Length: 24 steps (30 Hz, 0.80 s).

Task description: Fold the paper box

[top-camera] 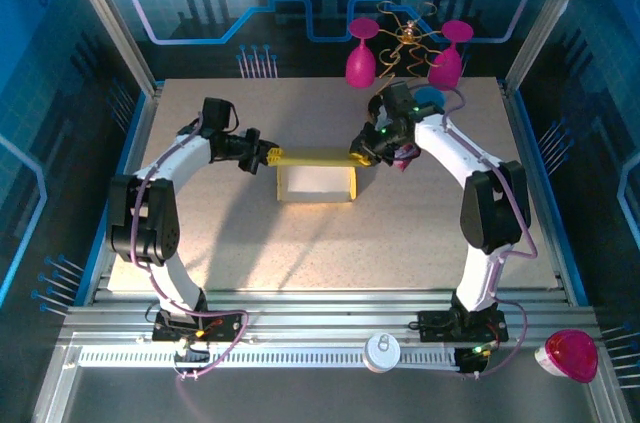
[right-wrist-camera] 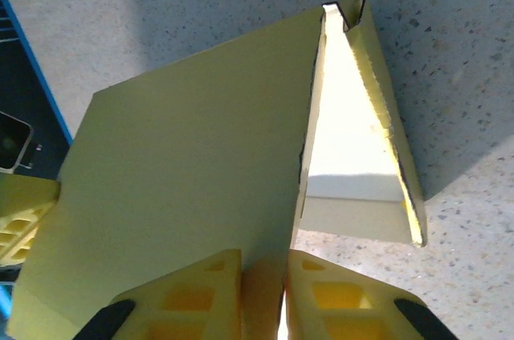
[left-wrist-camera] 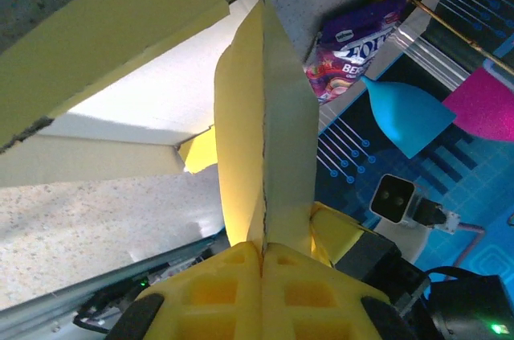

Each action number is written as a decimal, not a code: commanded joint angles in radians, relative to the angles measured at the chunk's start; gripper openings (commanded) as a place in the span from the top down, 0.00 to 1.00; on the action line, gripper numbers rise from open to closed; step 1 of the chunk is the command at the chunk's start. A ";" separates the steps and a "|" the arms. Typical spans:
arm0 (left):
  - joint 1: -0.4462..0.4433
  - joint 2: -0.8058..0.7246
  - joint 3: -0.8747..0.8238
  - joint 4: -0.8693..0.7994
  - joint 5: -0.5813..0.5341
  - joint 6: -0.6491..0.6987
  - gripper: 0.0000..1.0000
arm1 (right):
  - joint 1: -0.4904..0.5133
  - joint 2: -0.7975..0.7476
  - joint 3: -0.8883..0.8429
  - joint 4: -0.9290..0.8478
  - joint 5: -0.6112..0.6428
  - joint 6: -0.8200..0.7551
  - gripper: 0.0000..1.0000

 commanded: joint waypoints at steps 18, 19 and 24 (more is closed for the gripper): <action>0.005 0.064 -0.035 -0.259 -0.102 0.347 0.63 | 0.099 0.049 -0.043 -0.076 0.185 -0.182 0.82; 0.006 0.063 -0.025 -0.276 -0.113 0.367 0.61 | 0.099 0.053 -0.046 -0.077 0.189 -0.187 0.82; 0.002 0.071 0.022 -0.376 -0.181 0.461 0.56 | 0.103 0.058 -0.054 -0.074 0.201 -0.198 0.82</action>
